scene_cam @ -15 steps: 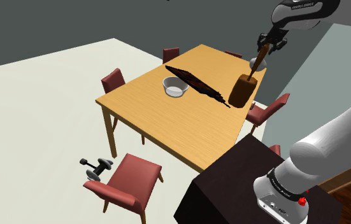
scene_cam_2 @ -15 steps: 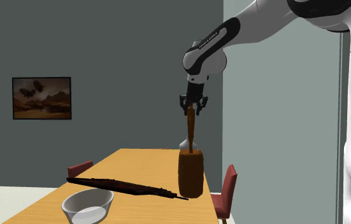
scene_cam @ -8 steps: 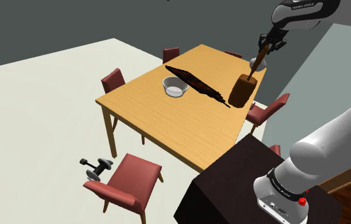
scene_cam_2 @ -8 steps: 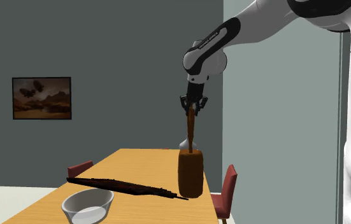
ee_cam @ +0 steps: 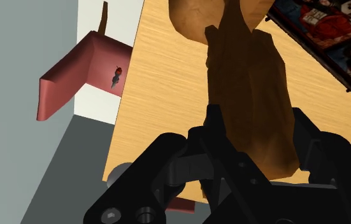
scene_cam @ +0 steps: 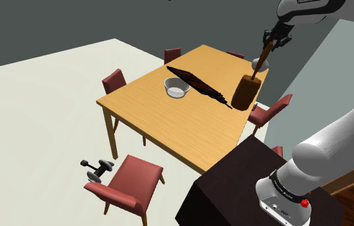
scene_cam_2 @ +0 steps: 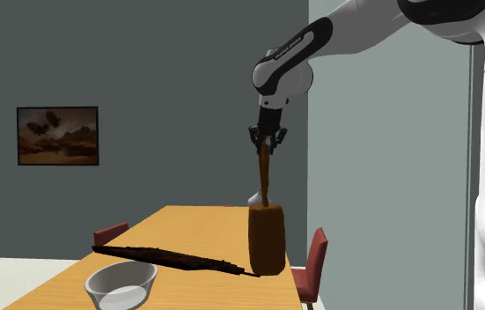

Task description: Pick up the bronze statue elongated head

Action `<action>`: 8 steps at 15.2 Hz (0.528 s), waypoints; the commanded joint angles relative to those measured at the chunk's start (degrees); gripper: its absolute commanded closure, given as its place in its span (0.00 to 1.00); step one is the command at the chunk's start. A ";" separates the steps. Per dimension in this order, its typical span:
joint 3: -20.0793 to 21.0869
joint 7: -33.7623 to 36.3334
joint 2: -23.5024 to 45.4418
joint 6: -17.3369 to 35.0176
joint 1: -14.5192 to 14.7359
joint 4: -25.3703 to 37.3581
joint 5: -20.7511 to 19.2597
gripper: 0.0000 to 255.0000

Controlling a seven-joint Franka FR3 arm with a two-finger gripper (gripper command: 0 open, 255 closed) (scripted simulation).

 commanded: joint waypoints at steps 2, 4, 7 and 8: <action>0.08 -0.09 -0.29 -2.20 0.08 2.27 0.03 1.00; 0.10 -0.24 -0.27 -3.74 0.10 3.84 0.13 1.00; 0.11 -0.49 -0.12 -6.06 0.11 6.31 0.31 1.00; 0.11 -0.58 -0.04 -6.84 0.11 7.17 0.38 1.00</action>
